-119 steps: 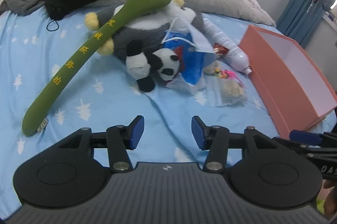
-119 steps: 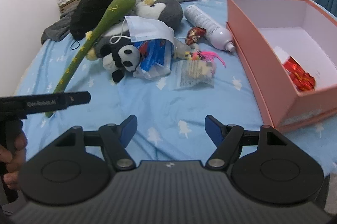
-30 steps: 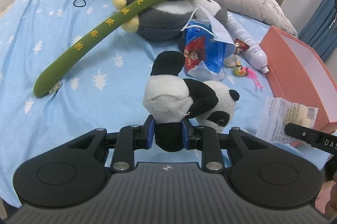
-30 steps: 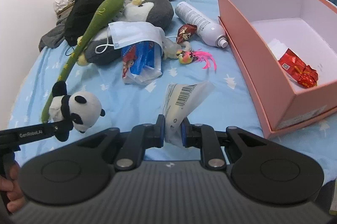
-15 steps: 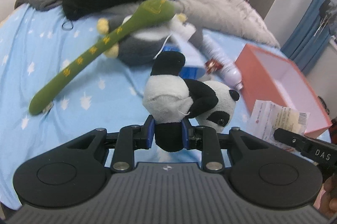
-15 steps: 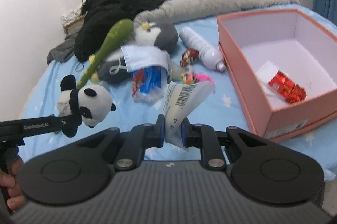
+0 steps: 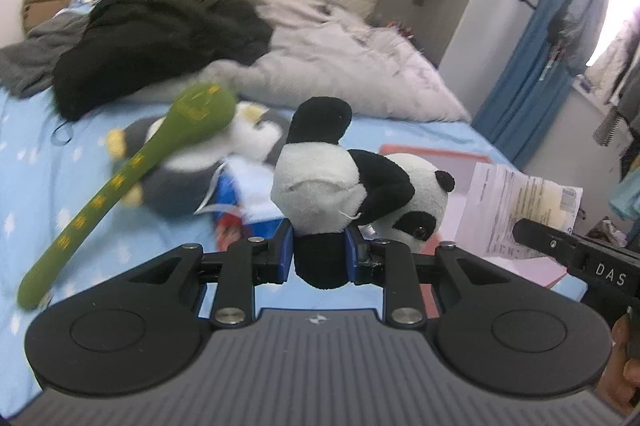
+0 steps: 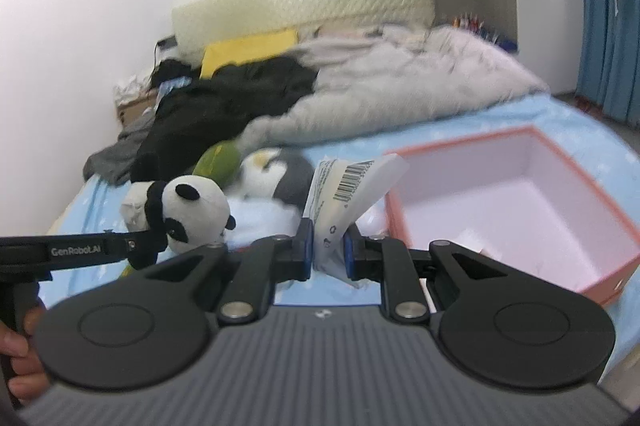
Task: Organize soft objects
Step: 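Carry the clear bag and panda plush over the pink box with both grippers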
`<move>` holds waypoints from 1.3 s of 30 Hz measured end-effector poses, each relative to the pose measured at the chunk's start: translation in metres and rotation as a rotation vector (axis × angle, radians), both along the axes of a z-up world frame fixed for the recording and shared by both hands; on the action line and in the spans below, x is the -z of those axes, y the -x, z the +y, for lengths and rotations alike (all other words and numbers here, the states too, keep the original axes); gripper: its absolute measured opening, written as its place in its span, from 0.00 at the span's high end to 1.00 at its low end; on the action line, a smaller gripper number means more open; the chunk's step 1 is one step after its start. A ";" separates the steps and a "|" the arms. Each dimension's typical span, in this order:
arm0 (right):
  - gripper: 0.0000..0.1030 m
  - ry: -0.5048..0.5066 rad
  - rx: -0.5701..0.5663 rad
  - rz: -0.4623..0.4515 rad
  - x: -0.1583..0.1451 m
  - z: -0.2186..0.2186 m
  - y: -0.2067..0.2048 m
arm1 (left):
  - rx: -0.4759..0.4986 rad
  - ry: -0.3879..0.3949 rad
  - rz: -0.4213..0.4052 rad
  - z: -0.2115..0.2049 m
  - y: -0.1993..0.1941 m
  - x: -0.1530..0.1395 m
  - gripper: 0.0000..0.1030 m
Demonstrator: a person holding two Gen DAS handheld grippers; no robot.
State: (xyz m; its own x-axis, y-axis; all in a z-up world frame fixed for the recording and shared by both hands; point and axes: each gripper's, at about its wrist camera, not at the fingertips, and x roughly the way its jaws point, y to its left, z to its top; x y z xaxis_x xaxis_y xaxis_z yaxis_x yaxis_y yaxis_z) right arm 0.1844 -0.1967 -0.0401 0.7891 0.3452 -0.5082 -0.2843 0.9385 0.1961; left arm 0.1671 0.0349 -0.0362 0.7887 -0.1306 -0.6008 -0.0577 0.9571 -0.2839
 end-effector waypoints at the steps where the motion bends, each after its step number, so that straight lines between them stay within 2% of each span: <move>1: 0.82 -0.015 0.003 0.001 -0.006 -0.005 -0.003 | 0.012 0.001 -0.008 -0.006 -0.005 -0.005 0.71; 3: 0.82 -0.045 -0.001 0.004 -0.017 -0.015 -0.008 | 0.035 0.002 -0.020 -0.018 -0.015 -0.013 0.71; 6: 0.82 -0.013 0.021 -0.050 -0.032 -0.025 -0.012 | 0.070 0.013 -0.029 -0.036 -0.030 -0.024 0.71; 11: 0.82 -0.013 0.074 -0.078 -0.050 -0.056 -0.028 | 0.135 0.033 -0.034 -0.067 -0.056 -0.041 0.71; 17: 0.82 -0.021 0.168 -0.020 -0.052 -0.104 -0.055 | 0.220 0.025 -0.018 -0.112 -0.097 -0.051 0.71; 22: 0.82 -0.012 0.222 0.085 -0.030 -0.135 -0.084 | 0.288 0.007 0.032 -0.151 -0.133 -0.044 0.71; 28: 0.82 0.004 0.258 0.201 0.011 -0.161 -0.108 | 0.357 -0.053 0.100 -0.196 -0.168 -0.017 0.71; 39: 0.81 -0.002 0.266 0.345 0.089 -0.192 -0.141 | 0.421 -0.084 0.261 -0.242 -0.230 0.068 0.71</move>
